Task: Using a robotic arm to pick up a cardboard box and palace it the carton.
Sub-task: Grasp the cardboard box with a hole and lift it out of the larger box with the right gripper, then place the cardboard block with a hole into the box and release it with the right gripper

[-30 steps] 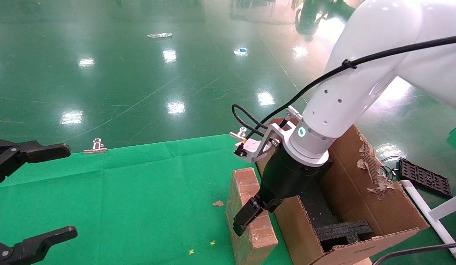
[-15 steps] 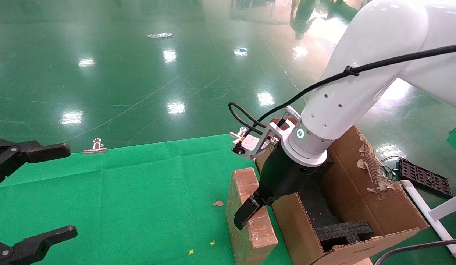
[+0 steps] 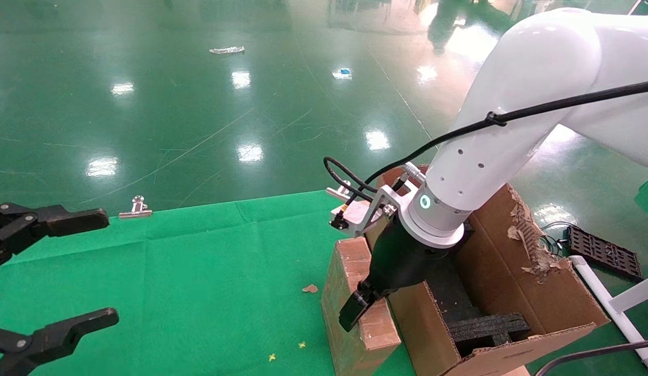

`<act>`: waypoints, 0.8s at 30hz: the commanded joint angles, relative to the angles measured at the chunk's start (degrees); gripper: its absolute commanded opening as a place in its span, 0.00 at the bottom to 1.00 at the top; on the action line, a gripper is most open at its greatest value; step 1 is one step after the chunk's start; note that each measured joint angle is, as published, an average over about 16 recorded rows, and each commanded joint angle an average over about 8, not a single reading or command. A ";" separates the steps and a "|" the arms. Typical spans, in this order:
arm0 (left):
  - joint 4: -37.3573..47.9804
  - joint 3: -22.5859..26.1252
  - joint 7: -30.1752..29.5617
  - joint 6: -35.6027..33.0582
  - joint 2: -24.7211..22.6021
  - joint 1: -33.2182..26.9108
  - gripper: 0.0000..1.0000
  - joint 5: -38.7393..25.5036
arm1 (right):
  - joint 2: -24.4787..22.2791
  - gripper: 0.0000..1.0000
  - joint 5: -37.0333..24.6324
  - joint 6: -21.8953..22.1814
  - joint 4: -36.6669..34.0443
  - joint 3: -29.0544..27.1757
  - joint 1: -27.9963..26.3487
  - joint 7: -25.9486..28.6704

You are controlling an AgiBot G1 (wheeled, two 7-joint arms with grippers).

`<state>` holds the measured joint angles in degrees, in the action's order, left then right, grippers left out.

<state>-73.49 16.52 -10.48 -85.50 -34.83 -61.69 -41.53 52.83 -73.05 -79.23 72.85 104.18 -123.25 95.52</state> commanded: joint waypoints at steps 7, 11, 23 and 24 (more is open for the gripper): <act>0.00 0.03 0.01 0.01 0.01 -0.01 0.00 0.02 | -0.43 0.00 -0.35 0.35 -0.16 -0.04 0.12 -1.21; 0.00 0.04 0.02 0.02 0.02 -0.01 0.00 0.03 | -1.76 0.00 -0.23 1.00 0.25 -1.14 -1.17 -4.01; 0.00 0.09 0.04 0.04 0.04 -0.02 0.00 0.06 | -13.41 0.00 2.11 4.72 -4.32 -9.71 -11.38 -21.42; 0.00 0.09 0.05 0.04 0.04 -0.02 0.00 0.06 | -14.43 0.00 1.94 4.83 -5.28 -10.23 -12.26 -22.72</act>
<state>-73.49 16.61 -10.43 -85.46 -34.79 -61.71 -41.47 38.89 -72.29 -74.93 67.12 94.79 -135.27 73.88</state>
